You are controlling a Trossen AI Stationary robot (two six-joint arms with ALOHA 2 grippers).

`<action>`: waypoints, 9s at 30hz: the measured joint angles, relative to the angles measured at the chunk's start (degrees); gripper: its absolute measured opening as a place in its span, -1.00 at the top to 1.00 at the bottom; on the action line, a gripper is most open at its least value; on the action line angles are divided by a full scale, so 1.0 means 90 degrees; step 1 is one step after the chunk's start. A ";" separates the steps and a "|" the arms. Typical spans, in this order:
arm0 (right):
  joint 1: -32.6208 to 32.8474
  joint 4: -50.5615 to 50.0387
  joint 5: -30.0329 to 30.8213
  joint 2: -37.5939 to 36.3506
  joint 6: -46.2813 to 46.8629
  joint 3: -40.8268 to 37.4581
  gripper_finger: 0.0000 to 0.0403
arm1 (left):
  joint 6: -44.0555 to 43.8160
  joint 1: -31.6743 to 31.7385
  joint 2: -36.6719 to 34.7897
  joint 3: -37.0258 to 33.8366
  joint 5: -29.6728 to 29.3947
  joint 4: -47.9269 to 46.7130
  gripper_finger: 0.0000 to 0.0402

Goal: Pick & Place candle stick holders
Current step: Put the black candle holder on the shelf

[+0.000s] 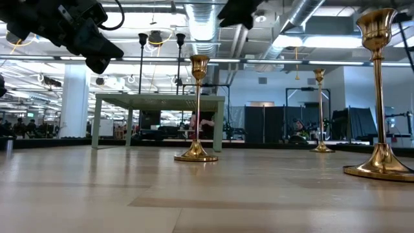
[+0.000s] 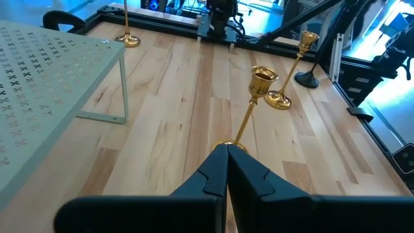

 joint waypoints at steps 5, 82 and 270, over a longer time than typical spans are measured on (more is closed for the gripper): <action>0.0554 -0.0975 0.0344 -0.0655 0.0019 -0.0303 0.49 | 0.0000 0.0000 0.0000 0.0000 0.0000 0.0022 0.96; 0.7847 -0.2378 -0.0094 -0.2796 1.1633 -0.3025 1.00 | -0.0002 0.0002 0.0000 0.0000 0.0000 0.0352 0.96; 0.3108 -0.3983 0.1603 0.0440 0.2491 0.2338 1.00 | 0.1955 -0.0714 0.4894 0.2091 -0.0430 0.4024 0.58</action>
